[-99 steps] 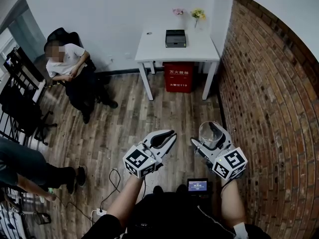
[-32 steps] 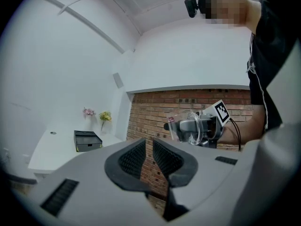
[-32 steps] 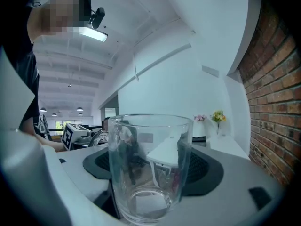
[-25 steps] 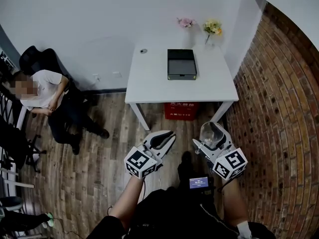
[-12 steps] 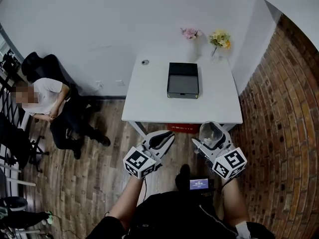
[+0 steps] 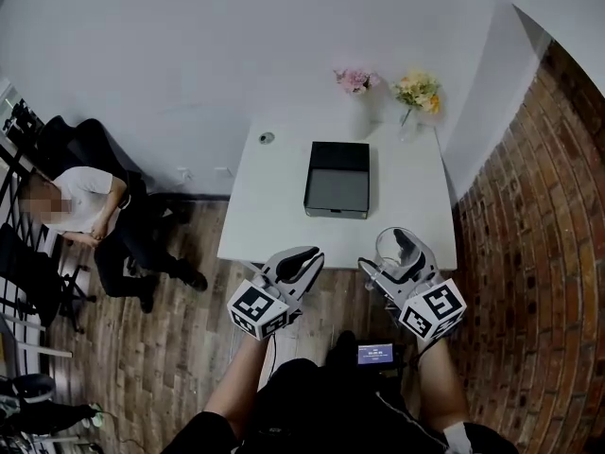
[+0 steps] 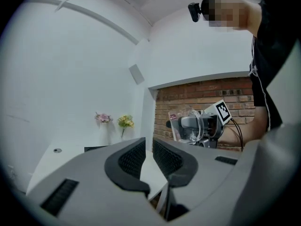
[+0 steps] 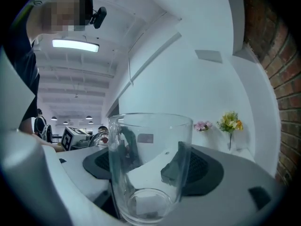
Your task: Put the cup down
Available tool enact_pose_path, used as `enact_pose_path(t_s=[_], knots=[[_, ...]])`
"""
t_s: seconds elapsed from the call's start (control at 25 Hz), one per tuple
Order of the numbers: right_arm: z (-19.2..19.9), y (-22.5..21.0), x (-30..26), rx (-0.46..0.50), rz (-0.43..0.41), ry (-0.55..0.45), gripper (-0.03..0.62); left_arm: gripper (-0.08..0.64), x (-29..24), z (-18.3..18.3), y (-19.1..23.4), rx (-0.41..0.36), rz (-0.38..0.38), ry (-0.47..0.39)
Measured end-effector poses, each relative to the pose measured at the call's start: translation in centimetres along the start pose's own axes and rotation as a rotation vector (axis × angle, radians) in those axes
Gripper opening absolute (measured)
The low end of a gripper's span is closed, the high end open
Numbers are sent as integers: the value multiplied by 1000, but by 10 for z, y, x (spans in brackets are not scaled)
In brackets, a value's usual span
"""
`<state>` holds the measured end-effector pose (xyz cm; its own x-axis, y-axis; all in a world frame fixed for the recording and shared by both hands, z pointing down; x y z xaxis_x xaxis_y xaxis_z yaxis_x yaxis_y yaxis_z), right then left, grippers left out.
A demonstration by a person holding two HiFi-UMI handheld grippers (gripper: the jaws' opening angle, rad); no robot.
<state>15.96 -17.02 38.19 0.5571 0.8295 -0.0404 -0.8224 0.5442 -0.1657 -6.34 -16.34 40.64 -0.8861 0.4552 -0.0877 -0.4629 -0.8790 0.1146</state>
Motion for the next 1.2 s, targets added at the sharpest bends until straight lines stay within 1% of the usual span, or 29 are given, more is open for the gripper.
enact_pose_path(t_s=[0.16, 0.32, 0.64, 0.76, 1.2], knots=[[-1, -14, -16, -7, -7, 9, 403, 38, -8, -1, 15, 13, -10, 3], [1, -16, -31, -5, -5, 18, 403, 38, -11, -1, 30, 18, -7, -1], [-4, -7, -51, 6, 32, 13, 403, 38, -14, -6, 54, 23, 45, -3], [-4, -4, -57, 7, 44, 13, 403, 52, -14, -7, 62, 24, 59, -6], [-1, 2, -80, 23, 44, 31, 403, 52, -10, -8, 81, 22, 84, 3]])
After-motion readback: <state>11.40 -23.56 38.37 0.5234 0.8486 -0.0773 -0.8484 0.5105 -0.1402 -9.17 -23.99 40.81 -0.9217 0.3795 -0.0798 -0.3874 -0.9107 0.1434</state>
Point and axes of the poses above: the fingertips, and each gripper's own axes: x backward along the fingers, y to its left, z out of its underside, the point moved 8 cm from there along x, backward along the fingers, and after that the axes turned 12 degrees about z, right-handed, at the moved point
